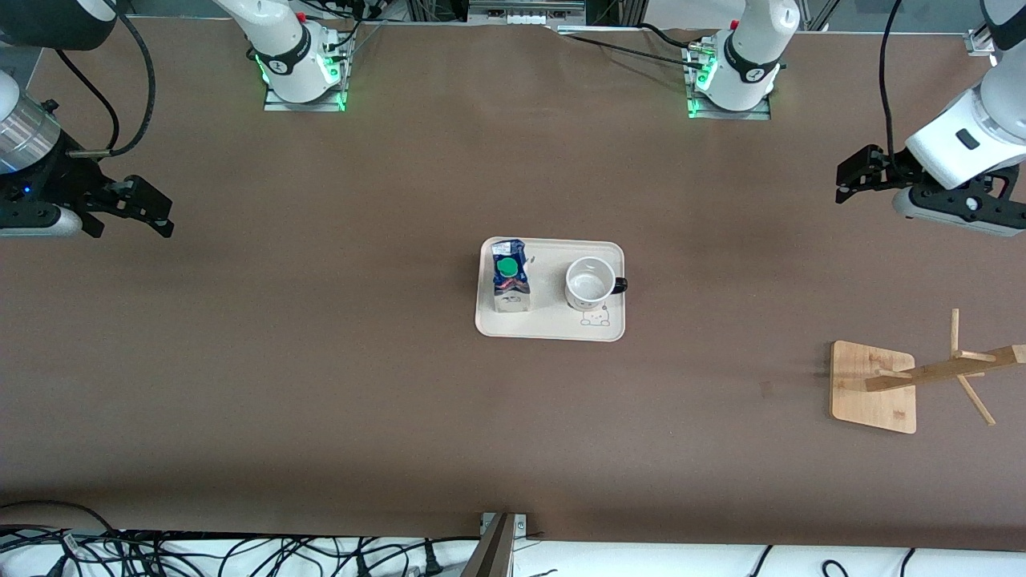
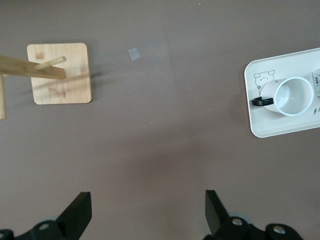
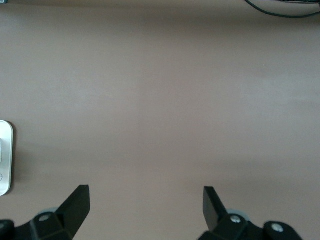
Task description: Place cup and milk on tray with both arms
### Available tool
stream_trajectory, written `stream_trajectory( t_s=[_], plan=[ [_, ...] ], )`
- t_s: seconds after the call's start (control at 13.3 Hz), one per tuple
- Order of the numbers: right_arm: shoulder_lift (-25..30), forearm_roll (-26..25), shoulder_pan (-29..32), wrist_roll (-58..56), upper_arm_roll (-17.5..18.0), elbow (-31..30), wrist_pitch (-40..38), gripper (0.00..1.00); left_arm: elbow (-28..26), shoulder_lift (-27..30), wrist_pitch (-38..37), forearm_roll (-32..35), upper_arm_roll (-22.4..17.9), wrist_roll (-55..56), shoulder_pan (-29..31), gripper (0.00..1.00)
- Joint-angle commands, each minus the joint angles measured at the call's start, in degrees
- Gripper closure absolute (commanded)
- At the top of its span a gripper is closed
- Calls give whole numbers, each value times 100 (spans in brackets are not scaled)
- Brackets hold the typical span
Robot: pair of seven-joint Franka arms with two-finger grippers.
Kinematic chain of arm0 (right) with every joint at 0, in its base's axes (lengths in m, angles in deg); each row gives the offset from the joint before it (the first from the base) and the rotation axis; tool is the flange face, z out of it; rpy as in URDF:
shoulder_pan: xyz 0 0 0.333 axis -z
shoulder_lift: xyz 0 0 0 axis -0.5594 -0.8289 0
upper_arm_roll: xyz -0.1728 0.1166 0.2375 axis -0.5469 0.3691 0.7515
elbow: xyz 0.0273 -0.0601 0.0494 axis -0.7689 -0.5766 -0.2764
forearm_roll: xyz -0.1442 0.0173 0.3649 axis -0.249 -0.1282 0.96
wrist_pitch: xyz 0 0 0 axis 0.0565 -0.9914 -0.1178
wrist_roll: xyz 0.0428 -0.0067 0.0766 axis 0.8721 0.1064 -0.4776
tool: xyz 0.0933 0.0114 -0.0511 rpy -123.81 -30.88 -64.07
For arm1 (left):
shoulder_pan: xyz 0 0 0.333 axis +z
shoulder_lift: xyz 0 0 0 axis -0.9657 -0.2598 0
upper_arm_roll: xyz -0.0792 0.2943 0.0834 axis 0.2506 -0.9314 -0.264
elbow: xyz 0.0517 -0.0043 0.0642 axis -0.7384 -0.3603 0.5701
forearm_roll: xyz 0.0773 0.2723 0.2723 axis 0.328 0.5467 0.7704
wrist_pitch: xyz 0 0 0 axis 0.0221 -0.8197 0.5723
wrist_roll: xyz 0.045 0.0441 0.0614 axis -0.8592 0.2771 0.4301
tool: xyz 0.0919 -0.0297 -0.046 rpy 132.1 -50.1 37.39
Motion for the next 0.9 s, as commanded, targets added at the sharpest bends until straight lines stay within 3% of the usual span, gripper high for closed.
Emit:
stream_trajectory(
  t_s=[0.0,0.15,0.83],
  plan=[
    [-25,-76,19,18,33,98,-92,0,327,-300,-63,-87,-25,455,-120,0],
    [-25,-76,19,18,33,98,-92,0,548,-459,-194,-61,-25,420,-121,0],
    [-16,-76,19,18,33,90,-101,0,627,-547,-327,-96,-25,385,-85,0]
  ],
)
